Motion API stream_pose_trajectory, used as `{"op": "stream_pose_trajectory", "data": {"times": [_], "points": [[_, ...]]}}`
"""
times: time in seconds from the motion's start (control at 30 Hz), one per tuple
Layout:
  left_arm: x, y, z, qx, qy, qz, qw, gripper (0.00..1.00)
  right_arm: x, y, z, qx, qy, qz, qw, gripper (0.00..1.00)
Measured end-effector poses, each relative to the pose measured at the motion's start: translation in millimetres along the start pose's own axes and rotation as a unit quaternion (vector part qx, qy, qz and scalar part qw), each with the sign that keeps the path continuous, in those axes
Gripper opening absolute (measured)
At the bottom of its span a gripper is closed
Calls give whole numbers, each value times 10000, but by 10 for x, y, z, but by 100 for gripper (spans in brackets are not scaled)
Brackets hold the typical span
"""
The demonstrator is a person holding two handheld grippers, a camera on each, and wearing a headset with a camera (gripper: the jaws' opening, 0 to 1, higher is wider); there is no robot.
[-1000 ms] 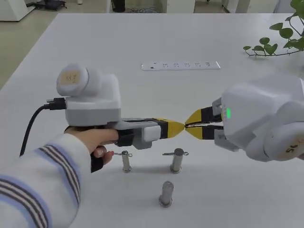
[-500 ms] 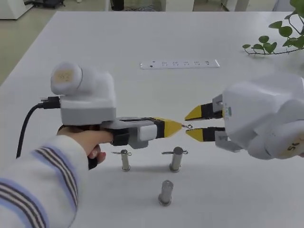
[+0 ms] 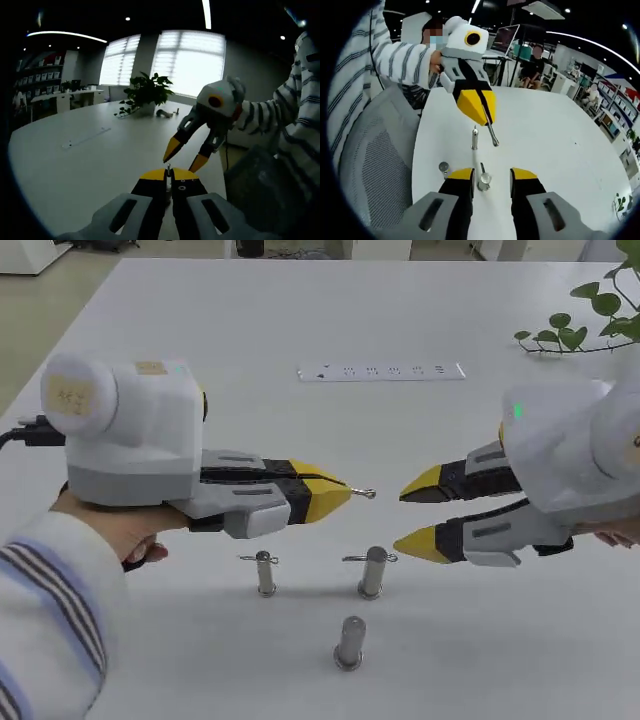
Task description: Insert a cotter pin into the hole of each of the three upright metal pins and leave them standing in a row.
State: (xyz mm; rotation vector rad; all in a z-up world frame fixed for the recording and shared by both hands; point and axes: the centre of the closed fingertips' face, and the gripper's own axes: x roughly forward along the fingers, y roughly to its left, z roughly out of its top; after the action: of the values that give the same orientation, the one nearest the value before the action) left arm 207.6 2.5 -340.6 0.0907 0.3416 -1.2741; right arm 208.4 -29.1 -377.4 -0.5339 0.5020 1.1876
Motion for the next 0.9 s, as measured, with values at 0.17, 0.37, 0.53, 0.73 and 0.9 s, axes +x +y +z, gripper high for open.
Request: {"op": "stream_pose_trajectory", "data": {"times": [0.17, 0.37, 0.53, 0.73, 0.9], "points": [[-45, -175, 67, 560, -46, -338, 9978, 0, 15, 110, 129, 111, -197, 280, 9994, 23], [-45, -297, 64, 963, 41, -551, 9938, 0, 36, 284, 216, 110, -322, 597, 9976, 16], [-28, -341, 31, 1058, 74, -691, 9920, 0, 44, 337, 244, 25, -361, 706, 9968, 7], [-34, -371, 91, 1091, 26, -745, 9912, 0, 14, 393, 259, 46, -452, 789, 9958, 0], [-44, -395, 56, 1215, 152, -815, 9891, 0, -15, 440, 262, 39, -465, 879, 9950, 0]]}}
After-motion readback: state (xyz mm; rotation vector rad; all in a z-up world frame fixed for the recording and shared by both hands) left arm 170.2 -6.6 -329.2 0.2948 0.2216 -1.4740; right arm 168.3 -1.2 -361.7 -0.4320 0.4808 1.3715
